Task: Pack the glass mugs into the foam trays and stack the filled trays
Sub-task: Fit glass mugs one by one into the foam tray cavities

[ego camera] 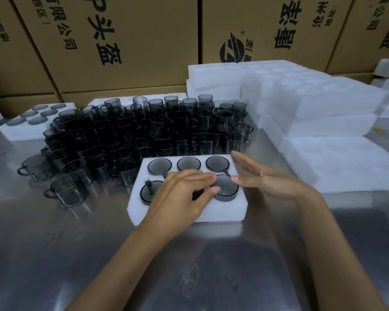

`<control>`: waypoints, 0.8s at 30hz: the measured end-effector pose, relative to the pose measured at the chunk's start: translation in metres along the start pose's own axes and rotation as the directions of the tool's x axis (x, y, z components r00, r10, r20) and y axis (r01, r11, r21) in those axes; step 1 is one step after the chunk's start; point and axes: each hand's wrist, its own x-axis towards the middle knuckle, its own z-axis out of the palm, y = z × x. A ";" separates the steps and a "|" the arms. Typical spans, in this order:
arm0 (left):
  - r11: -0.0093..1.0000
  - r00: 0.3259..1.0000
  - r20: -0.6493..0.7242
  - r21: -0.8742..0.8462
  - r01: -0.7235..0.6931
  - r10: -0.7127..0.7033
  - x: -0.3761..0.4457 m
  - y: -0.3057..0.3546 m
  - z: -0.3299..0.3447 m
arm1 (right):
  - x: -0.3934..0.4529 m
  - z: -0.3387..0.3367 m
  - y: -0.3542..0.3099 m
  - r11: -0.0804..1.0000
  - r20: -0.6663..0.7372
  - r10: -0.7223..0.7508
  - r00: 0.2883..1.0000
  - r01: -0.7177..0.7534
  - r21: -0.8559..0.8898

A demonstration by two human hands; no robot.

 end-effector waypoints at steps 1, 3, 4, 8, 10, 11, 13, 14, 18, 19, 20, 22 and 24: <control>0.999 1.000 0.004 0.044 0.000 0.000 0.000 0.000 0.000 | 0.001 0.001 0.001 1.000 0.016 0.006 1.000 -0.006 0.015; 0.994 1.000 0.016 0.107 0.007 -0.009 0.000 0.001 0.000 | 0.003 0.002 0.002 0.998 0.058 -0.018 0.998 0.015 0.066; 0.992 0.999 0.029 0.128 0.013 -0.017 0.001 0.001 0.000 | 0.003 0.003 0.003 0.996 0.068 -0.030 0.997 0.024 0.087; 0.987 0.995 0.079 0.155 0.047 -0.060 0.002 0.001 -0.003 | 0.006 0.006 0.002 0.996 0.034 0.043 0.999 -0.045 0.081; 0.988 0.994 0.086 0.144 0.056 -0.069 0.002 0.001 -0.003 | 0.009 0.012 0.002 0.994 -0.042 0.081 0.996 -0.084 -0.067; 0.990 0.994 0.085 0.134 0.054 -0.066 0.002 0.001 -0.003 | 0.010 0.014 0.002 0.988 -0.077 0.085 0.993 -0.094 -0.122; 0.992 0.996 0.078 0.123 0.032 -0.042 0.001 0.002 -0.003 | 0.012 0.018 0.002 0.992 -0.124 0.073 0.990 -0.086 -0.098; 0.992 0.996 0.081 0.124 0.017 -0.028 0.000 0.002 -0.004 | 0.013 0.019 0.003 0.996 -0.139 0.066 0.988 -0.074 -0.048; 0.997 0.999 0.036 0.072 0.013 -0.016 -0.001 0.005 -0.009 | 0.013 0.021 0.005 0.997 -0.201 0.021 0.979 -0.005 0.079; 0.999 0.999 -0.015 0.024 0.036 -0.035 0.001 0.005 -0.013 | 0.013 0.021 0.004 0.995 -0.235 0.008 0.972 0.017 0.101; 0.998 0.995 -0.077 -0.033 0.060 -0.062 0.002 0.004 -0.018 | 0.013 0.021 0.003 0.992 -0.271 -0.009 0.963 0.042 0.116; 0.988 0.971 -0.204 -0.116 0.098 -0.121 0.006 0.002 -0.028 | 0.011 0.019 0.003 0.984 -0.320 -0.025 0.947 0.080 0.160; 0.979 0.938 -0.296 -0.140 0.145 -0.181 0.008 -0.002 -0.038 | 0.009 0.015 0.003 0.967 -0.358 -0.009 0.934 0.099 0.234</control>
